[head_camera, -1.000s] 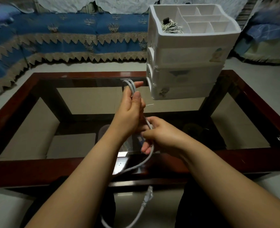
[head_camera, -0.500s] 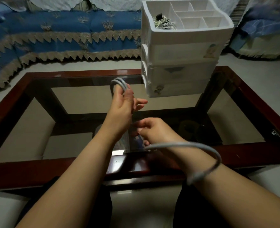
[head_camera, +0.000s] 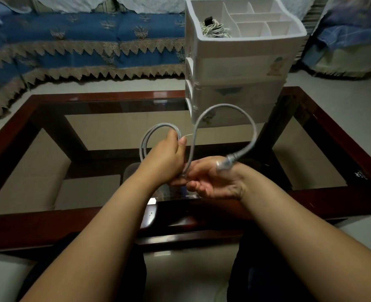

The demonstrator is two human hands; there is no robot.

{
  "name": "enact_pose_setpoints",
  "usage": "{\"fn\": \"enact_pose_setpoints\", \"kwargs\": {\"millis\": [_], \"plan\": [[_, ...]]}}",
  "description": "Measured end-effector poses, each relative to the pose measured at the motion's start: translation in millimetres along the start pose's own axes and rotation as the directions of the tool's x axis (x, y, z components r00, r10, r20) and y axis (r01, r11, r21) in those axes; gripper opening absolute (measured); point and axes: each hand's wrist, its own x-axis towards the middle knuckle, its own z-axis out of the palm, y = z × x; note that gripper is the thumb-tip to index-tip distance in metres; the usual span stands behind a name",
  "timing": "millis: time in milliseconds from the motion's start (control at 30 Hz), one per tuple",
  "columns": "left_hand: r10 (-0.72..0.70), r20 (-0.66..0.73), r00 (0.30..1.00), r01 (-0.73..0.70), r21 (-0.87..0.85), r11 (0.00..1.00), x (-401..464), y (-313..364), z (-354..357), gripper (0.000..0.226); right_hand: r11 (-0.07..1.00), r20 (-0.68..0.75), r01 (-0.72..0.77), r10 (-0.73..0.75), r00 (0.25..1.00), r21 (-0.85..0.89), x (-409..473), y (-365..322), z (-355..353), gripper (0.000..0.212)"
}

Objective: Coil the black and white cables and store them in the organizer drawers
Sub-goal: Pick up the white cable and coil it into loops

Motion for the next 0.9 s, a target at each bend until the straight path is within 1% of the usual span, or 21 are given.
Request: {"fn": "enact_pose_setpoints", "kwargs": {"millis": [67,133,200,233,267,300,333,367,400,433,467,500,533,567,600,633,700,733,800,900], "plan": [[-0.107,0.046,0.993,0.112,-0.144,0.983,2,-4,-4,0.024,0.996,0.020,0.079,-0.078,0.997,-0.032,-4,-3,-2,0.029],[-0.175,0.113,0.978,0.201,-0.289,0.936,2,-7,-8,0.028,0.971,-0.022,0.183,-0.189,0.982,-0.156,-9,-8,-5,0.025],[-0.148,0.208,0.967,0.220,-0.386,0.896,-1,-6,-9,0.030,0.914,-0.080,0.272,-0.308,0.948,-0.300,-13,-12,-5,0.027],[-0.118,0.249,0.961,0.218,-0.429,0.877,-4,-3,-8,0.030,0.882,-0.118,0.309,-0.370,0.922,-0.355,-15,-12,-4,0.027],[-0.089,0.280,0.956,0.216,-0.465,0.859,-7,0,-6,0.030,0.840,-0.160,0.350,-0.446,0.880,-0.414,-14,-12,-3,0.023],[-0.063,0.309,0.949,0.217,-0.496,0.841,-9,2,-4,0.031,0.768,-0.200,0.396,-0.549,0.812,-0.502,-13,-10,-3,0.019],[-0.036,0.342,0.939,0.221,-0.520,0.825,-10,4,-3,0.034,0.650,-0.214,0.419,-0.668,0.713,-0.634,-11,-8,-3,0.018],[-0.011,0.377,0.926,0.229,-0.541,0.809,-10,5,-2,0.036,0.479,-0.176,0.397,-0.782,0.598,-0.783,-10,-6,-4,0.018],[0.011,0.410,0.912,0.243,-0.562,0.791,-10,5,-3,0.038,0.280,-0.085,0.329,-0.861,0.502,-0.902,-8,-6,-6,0.018],[0.035,0.441,0.897,0.260,-0.590,0.764,-11,4,-4,0.041,0.109,0.017,0.248,-0.890,0.456,-0.963,-7,-7,-8,0.020],[0.063,0.464,0.884,0.277,-0.627,0.728,-10,3,-7,0.043,-0.001,0.094,0.200,-0.883,0.459,-0.980,-7,-8,-10,0.024],[0.096,0.481,0.871,0.294,-0.669,0.682,-10,1,-9,0.044,-0.038,0.125,0.180,-0.856,0.501,-0.983,-8,-11,-12,0.028],[0.125,0.496,0.859,0.316,-0.707,0.633,-9,0,-11,0.045,-0.020,0.112,0.168,-0.821,0.560,-0.986,-9,-13,-14,0.031],[0.148,0.510,0.847,0.342,-0.737,0.583,-9,-2,-13,0.045,0.027,0.083,0.167,-0.786,0.613,-0.986,-11,-15,-14,0.032],[0.174,0.526,0.832,0.368,-0.759,0.537,-9,-3,-14,0.043,0.079,0.057,0.181,-0.764,0.643,-0.980,-13,-18,-15,0.030],[0.214,0.540,0.814,0.387,-0.779,0.494,-9,-4,-15,0.040,0.120,0.045,0.209,-0.761,0.647,-0.971,-14,-20,-17,0.026],[0.324,0.547,0.772,0.410,-0.818,0.404,-8,-6,-19,0.036,0.184,0.039,0.289,-0.781,0.624,-0.939,-17,-23,-20,0.015],[0.374,0.545,0.751,0.425,-0.831,0.358,-7,-8,-20,0.037,0.210,0.040,0.331,-0.790,0.612,-0.920,-19,-25,-21,0.013],[0.442,0.540,0.716,0.452,-0.841,0.296,-5,-11,-23,0.039,0.228,0.051,0.383,-0.801,0.596,-0.895,-20,-27,-22,0.017],[0.502,0.551,0.667,0.483,-0.832,0.272,-3,-13,-24,0.041,0.247,0.054,0.408,-0.798,0.600,-0.879,-20,-28,-22,0.027]]}}
